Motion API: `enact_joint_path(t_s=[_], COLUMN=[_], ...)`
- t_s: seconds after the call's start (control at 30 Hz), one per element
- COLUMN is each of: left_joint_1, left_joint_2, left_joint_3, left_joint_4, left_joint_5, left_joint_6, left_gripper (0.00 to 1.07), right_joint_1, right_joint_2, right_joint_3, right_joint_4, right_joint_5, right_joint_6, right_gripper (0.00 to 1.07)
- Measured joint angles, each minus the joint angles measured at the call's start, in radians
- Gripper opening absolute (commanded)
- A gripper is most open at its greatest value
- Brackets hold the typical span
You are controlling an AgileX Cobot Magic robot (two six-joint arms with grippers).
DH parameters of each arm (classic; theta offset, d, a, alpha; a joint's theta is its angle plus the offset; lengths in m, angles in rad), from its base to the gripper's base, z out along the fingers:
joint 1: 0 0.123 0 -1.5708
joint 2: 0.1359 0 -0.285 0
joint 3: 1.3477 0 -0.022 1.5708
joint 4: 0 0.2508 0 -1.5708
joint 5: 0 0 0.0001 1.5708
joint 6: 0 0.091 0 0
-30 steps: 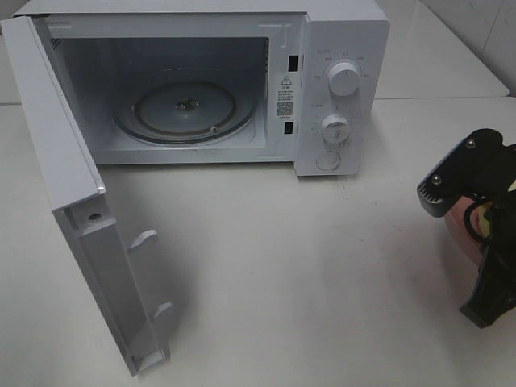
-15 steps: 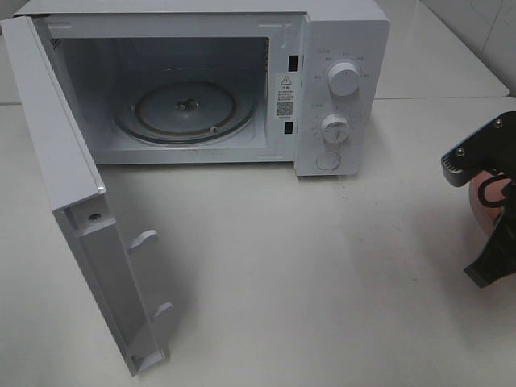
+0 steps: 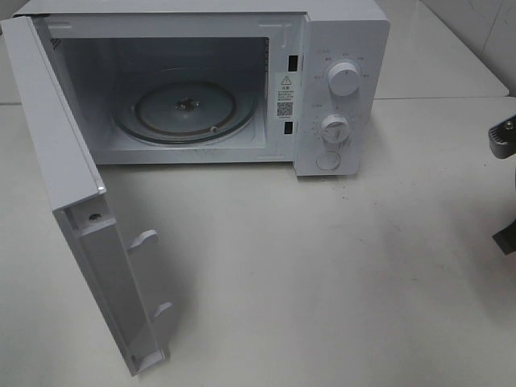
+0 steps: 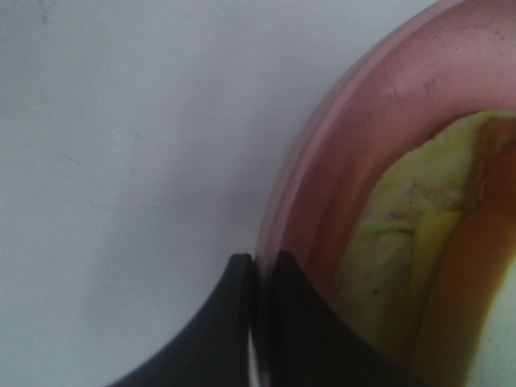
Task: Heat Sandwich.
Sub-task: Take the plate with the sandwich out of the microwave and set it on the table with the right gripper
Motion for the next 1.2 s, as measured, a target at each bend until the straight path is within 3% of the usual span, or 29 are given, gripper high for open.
enact_joint_path(t_s=[0.67, 1.03, 1.2], left_joint_1=[0.0, 0.0, 0.0], left_joint_2=[0.0, 0.0, 0.0], left_joint_3=[0.0, 0.0, 0.0], left_joint_4=[0.0, 0.0, 0.0], left_joint_5=[0.0, 0.0, 0.0], left_joint_6=[0.0, 0.0, 0.0], left_gripper=[1.01, 1.01, 1.01], right_joint_1=[-0.037, -0.037, -0.037], right_joint_2=[0.284, 0.308, 0.308], right_joint_3=[0.005, 0.006, 0.006], right_joint_4=[-0.116, -0.13, -0.13], right_joint_5=[-0.146, -0.154, -0.151], right_joint_6=[0.133, 0.133, 0.133], right_gripper=[0.01, 0.02, 0.08])
